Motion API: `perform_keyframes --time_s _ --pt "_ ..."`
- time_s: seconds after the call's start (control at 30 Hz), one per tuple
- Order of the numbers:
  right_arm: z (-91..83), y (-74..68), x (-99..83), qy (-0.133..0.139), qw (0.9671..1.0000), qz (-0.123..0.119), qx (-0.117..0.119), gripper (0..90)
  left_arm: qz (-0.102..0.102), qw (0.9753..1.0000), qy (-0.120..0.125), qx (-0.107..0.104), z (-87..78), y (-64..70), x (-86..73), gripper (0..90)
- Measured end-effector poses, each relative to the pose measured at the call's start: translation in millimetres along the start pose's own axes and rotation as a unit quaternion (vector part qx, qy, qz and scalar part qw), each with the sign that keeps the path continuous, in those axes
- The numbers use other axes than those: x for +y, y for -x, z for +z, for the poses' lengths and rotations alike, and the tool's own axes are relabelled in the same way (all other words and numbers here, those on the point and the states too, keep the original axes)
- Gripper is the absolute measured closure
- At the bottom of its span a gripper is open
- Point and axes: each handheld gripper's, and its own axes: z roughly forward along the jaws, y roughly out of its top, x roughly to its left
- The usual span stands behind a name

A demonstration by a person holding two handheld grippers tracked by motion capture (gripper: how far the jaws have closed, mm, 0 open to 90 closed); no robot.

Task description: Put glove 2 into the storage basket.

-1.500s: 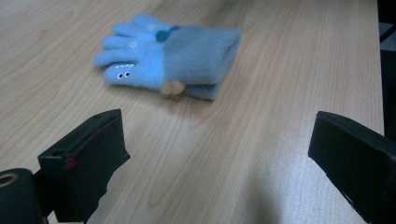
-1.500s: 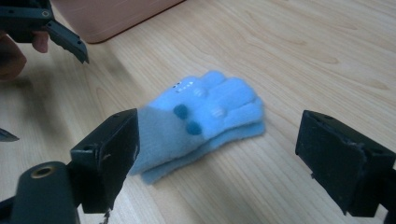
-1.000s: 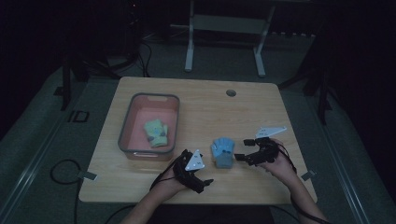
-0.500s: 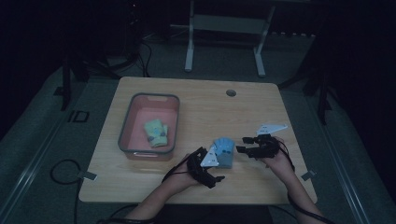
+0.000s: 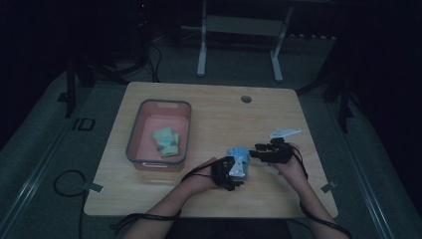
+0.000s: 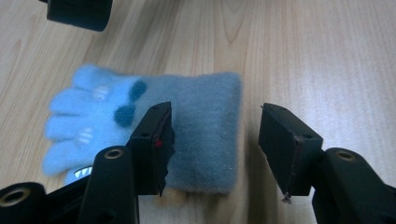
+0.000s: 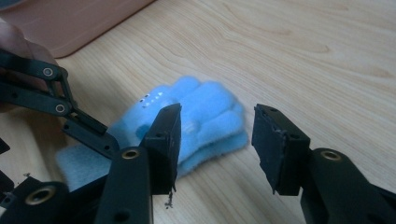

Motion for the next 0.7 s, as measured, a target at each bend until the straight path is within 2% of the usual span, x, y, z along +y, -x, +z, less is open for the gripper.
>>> perform_keyframes --time_s 0.1,0.2,0.27,0.3,0.37,0.43,0.6,0.7 --pt "3.6 1.3 -0.7 0.0 0.9999 0.01 0.0 51.9 -0.001 1.0 0.003 0.002 2.3 -2.2 -1.1 48.5" --pt "8.1 0.9 -0.8 0.0 0.9998 0.019 -0.001 49.8 0.007 0.9999 -0.002 0.008 5.5 -0.2 -1.8 49.0" --pt "12.5 0.1 -0.3 -0.003 0.9996 0.025 -0.01 47.5 0.012 0.9998 -0.007 0.013 6.9 0.1 -1.1 49.3" --pt "15.3 -0.6 -0.2 -0.006 0.9996 0.026 -0.011 46.5 0.013 0.9997 -0.007 0.016 7.3 0.2 -0.8 51.4" --pt "19.3 -2.4 -0.4 -0.013 0.9991 0.028 -0.03 44.9 0.009 0.9998 -0.006 0.015 8.2 -1.0 -1.0 56.7" --pt "21.7 -2.9 -1.9 -0.015 0.999 0.033 -0.028 44.2 0.005 0.9999 -0.003 0.014 8.3 -2.1 -1.6 61.9" --pt "22.9 -3.3 -9.8 -0.024 0.9966 0.064 -0.046 44.3 0.003 0.9999 0.004 0.01 7.3 -3.9 -4.2 70.3" --pt "22.6 -5.6 -14.7 -0.029 0.9953 0.08 -0.046 45.9 0.006 0.9999 0.003 0.01 7.2 -3.3 -4.2 71.8"
